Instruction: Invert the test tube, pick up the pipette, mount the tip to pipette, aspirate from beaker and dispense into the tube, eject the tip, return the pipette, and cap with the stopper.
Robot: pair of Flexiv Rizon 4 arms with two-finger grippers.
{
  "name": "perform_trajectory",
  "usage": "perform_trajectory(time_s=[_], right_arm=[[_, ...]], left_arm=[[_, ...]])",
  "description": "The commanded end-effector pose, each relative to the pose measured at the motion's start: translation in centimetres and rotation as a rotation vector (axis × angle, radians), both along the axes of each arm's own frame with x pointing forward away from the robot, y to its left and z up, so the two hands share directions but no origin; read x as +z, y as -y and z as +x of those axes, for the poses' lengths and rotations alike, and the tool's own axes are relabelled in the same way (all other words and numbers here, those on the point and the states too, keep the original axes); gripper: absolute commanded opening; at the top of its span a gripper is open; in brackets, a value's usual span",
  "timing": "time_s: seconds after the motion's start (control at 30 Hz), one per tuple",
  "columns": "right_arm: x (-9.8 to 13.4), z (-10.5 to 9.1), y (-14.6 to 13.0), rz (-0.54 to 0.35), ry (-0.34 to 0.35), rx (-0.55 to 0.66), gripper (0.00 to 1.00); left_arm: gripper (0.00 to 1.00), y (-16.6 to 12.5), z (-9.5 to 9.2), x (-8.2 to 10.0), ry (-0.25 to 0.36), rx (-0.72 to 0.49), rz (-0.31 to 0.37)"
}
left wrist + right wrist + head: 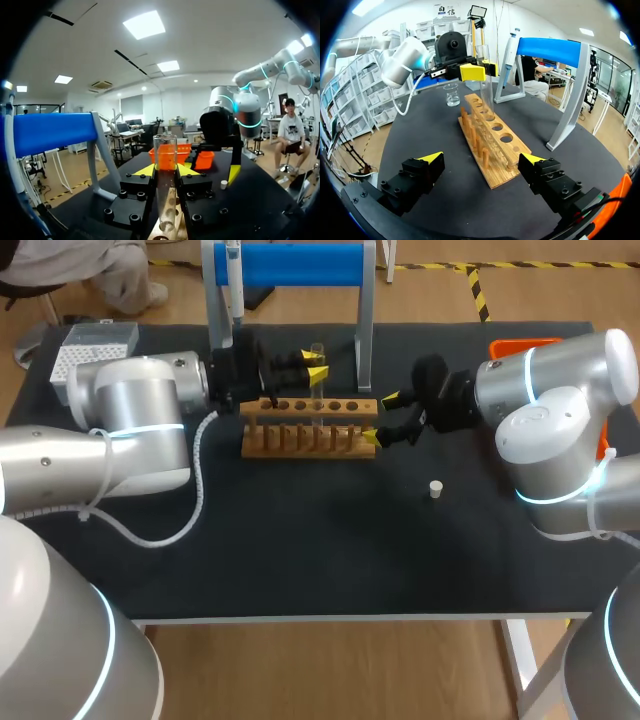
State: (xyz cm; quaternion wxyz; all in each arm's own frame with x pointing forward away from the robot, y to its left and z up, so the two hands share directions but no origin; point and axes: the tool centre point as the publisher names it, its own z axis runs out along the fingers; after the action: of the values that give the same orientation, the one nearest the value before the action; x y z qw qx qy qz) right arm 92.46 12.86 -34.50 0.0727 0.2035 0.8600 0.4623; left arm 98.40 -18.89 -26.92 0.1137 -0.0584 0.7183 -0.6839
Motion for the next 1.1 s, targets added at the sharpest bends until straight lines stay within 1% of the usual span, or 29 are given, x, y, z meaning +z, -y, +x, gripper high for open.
perform_trajectory(time_s=[0.03,0.4,0.5,0.6,0.73,0.77,0.8,0.87,1.0,1.1], right_arm=[[0.0,0.0,0.0,0.001,0.000,0.000,1.00],[0.0,0.0,0.0,0.001,0.000,0.000,1.00],[0.0,0.0,0.0,0.001,0.000,0.000,1.00],[0.0,0.0,0.0,0.001,0.000,0.000,1.00],[0.0,0.0,0.0,0.001,0.000,0.000,1.00],[0.0,0.0,0.0,0.001,0.000,0.000,1.00],[0.0,0.0,0.0,0.001,0.000,0.000,1.00],[0.0,0.0,0.0,0.001,0.000,0.000,1.00],[0.0,0.0,0.0,0.001,0.000,0.000,1.00],[0.0,0.0,0.0,0.001,0.000,0.000,1.00]], left_arm=[[0.00,0.1,0.2,-0.3,0.000,-0.004,0.000],[0.00,0.2,0.2,-0.8,-0.010,-0.001,0.004],[0.00,0.2,0.2,-1.0,-0.036,0.004,0.032],[0.00,0.2,0.2,-1.1,-0.033,0.001,0.028],[0.00,0.2,0.3,-1.2,-0.029,0.000,0.040],[0.47,0.2,0.3,-1.2,-0.028,-0.001,0.041],[1.00,0.1,0.3,-1.2,-0.030,0.000,0.046],[1.00,0.0,0.3,-1.0,-0.016,0.005,0.050],[1.00,-0.1,0.2,-0.8,-0.011,0.010,0.065],[1.00,-0.4,0.1,-0.1,0.001,0.006,0.077]])
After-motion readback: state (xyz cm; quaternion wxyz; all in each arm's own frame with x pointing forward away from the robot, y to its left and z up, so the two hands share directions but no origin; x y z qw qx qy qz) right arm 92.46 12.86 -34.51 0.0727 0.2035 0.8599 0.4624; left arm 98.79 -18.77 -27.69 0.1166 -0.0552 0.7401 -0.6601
